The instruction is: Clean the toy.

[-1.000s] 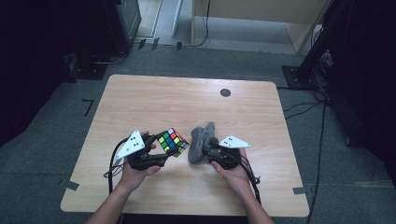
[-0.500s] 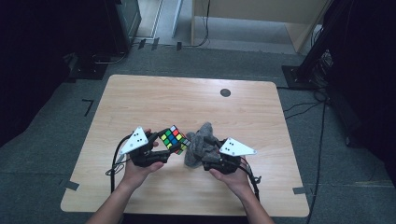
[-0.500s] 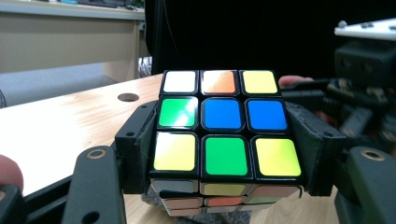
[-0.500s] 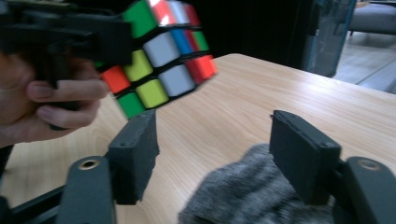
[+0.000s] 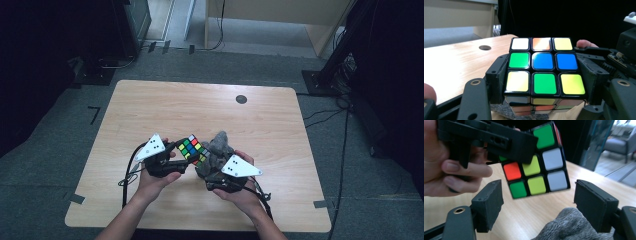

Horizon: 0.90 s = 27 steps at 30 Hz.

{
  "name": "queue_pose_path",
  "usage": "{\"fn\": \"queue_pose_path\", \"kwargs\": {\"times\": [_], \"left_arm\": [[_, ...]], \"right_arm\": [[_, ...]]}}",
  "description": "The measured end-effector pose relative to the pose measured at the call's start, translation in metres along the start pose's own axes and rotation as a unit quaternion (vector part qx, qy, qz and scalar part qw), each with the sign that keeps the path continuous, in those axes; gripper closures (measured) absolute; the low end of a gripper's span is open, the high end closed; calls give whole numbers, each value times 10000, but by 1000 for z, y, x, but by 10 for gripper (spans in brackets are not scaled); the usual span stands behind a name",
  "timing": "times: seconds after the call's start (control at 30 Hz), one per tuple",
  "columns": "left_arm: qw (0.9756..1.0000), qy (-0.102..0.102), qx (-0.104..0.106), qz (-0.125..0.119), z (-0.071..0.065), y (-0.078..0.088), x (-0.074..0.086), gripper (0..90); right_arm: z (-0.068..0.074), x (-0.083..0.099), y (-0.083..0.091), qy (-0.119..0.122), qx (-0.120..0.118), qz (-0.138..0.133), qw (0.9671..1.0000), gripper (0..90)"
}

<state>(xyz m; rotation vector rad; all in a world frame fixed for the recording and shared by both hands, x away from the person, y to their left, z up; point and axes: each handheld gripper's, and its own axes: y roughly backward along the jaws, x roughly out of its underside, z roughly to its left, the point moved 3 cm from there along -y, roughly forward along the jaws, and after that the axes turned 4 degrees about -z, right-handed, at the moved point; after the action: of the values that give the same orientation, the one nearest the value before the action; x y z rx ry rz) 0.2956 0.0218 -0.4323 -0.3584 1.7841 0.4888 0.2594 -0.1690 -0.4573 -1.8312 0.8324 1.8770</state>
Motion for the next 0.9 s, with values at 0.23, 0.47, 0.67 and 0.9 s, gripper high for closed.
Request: {"fn": "queue_pose_path", "kwargs": {"times": [0.23,0.47,0.67,0.9], "left_arm": [[9997,98,33,210,-7,-8,4,346],[9991,292,11,292,-7,-11,5,346],[9984,474,52,306,-4,-13,8,341],[9990,435,69,22,2,-4,1,223]], "right_arm": [[5,1,-2,381,216,-107,9990,281],[7,4,-4,651,389,-70,9971,315],[7,4,-3,737,416,32,9964,342],[1,7,-3,622,413,224,9970,343]]}}
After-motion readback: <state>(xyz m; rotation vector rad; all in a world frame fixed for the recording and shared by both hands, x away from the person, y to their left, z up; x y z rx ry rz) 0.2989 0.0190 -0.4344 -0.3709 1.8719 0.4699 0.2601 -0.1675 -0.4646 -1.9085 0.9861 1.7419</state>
